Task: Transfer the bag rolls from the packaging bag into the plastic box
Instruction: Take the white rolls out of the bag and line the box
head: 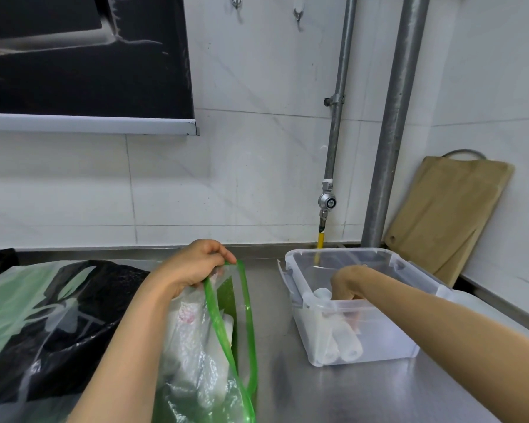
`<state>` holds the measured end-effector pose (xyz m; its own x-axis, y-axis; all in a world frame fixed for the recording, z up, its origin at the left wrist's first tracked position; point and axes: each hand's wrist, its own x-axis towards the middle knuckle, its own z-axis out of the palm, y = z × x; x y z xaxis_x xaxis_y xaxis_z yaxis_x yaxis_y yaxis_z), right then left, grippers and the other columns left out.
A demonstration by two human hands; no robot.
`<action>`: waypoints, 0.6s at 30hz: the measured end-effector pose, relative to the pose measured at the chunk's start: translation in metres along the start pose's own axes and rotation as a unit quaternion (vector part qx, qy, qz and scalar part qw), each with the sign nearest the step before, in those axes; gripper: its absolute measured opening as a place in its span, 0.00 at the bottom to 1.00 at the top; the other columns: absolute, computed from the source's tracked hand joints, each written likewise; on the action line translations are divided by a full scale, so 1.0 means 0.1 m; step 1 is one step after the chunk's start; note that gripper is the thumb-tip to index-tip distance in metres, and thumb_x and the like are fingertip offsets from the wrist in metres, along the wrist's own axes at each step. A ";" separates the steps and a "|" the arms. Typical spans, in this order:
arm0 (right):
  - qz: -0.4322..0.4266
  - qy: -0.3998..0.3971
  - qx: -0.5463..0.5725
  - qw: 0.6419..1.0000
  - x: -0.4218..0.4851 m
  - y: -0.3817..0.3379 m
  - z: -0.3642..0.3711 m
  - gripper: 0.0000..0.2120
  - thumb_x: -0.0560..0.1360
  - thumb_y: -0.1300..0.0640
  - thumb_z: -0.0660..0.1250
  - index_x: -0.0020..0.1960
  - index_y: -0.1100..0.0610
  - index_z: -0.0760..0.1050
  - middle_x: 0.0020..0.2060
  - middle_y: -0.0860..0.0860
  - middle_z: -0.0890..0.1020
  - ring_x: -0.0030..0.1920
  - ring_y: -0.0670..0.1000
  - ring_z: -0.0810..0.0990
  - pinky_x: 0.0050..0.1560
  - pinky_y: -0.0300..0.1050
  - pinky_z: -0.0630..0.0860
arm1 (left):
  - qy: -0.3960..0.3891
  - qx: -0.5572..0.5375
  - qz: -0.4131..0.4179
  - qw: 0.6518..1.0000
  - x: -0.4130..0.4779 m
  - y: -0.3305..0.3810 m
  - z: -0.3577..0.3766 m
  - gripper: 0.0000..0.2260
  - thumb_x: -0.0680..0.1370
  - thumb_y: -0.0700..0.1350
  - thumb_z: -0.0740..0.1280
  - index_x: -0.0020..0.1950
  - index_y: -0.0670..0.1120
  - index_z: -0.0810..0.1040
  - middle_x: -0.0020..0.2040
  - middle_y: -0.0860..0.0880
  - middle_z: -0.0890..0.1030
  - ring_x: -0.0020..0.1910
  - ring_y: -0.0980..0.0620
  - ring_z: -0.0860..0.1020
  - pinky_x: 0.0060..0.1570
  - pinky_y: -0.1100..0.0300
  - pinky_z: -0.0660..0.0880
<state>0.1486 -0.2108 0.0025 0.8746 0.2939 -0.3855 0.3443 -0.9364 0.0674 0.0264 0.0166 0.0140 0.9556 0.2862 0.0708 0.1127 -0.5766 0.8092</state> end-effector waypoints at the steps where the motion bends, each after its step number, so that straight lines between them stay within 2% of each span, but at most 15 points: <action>1: 0.000 0.003 0.004 1.000 0.00 0.00 0.00 0.19 0.80 0.56 0.60 0.69 0.59 0.69 0.67 0.56 0.72 0.67 0.54 0.71 0.68 0.45 0.66 | -0.001 -0.001 0.000 1.000 0.00 0.00 0.00 0.13 0.78 0.36 0.56 0.48 0.47 0.78 0.30 0.51 0.72 0.26 0.55 0.64 0.20 0.68 0.58; 6: 0.008 0.021 0.023 0.999 -0.04 -0.01 -0.02 0.20 0.80 0.54 0.60 0.69 0.60 0.69 0.67 0.56 0.72 0.68 0.54 0.71 0.68 0.45 0.66 | 0.003 -0.003 0.000 1.000 -0.01 0.01 -0.01 0.13 0.77 0.35 0.56 0.49 0.46 0.79 0.30 0.51 0.71 0.26 0.56 0.64 0.19 0.68 0.58; 10: 0.021 0.047 0.046 0.998 -0.04 0.00 -0.06 0.20 0.77 0.52 0.65 0.66 0.60 0.72 0.63 0.55 0.76 0.62 0.54 0.76 0.63 0.44 0.72 | 0.002 -0.004 0.002 1.000 -0.03 0.02 -0.02 0.13 0.77 0.35 0.56 0.49 0.46 0.79 0.30 0.51 0.71 0.26 0.55 0.64 0.19 0.68 0.58; 13: 0.026 0.053 0.125 0.990 -0.04 0.02 -0.14 0.17 0.75 0.54 0.68 0.60 0.63 0.75 0.56 0.57 0.81 0.52 0.53 0.82 0.57 0.45 0.78 | 0.001 0.001 0.001 1.000 -0.02 0.01 -0.02 0.12 0.77 0.36 0.56 0.49 0.47 0.79 0.31 0.50 0.72 0.27 0.55 0.65 0.21 0.66 0.59; 16: 0.024 0.051 0.209 0.976 -0.11 0.01 -0.28 0.10 0.76 0.58 0.67 0.49 0.66 0.74 0.47 0.59 0.83 0.36 0.53 0.81 0.49 0.47 0.81 | 0.003 0.003 0.001 1.000 -0.03 0.02 -0.02 0.12 0.77 0.36 0.56 0.49 0.46 0.79 0.32 0.50 0.72 0.28 0.55 0.66 0.22 0.67 0.59; 18: 0.014 0.064 0.236 0.970 -0.16 -0.02 -0.37 0.11 0.76 0.60 0.67 0.50 0.68 0.74 0.48 0.61 0.83 0.32 0.51 0.80 0.40 0.45 0.81 | 0.003 0.004 0.002 1.000 -0.03 0.02 -0.02 0.12 0.78 0.37 0.56 0.49 0.46 0.79 0.32 0.50 0.72 0.28 0.55 0.65 0.21 0.67 0.59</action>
<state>0.1465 -0.2068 0.0425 0.9266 0.2607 -0.2710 0.1521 -0.9189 -0.3640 0.0230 0.0161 0.0169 0.9544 0.2886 0.0768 0.1119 -0.5839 0.8040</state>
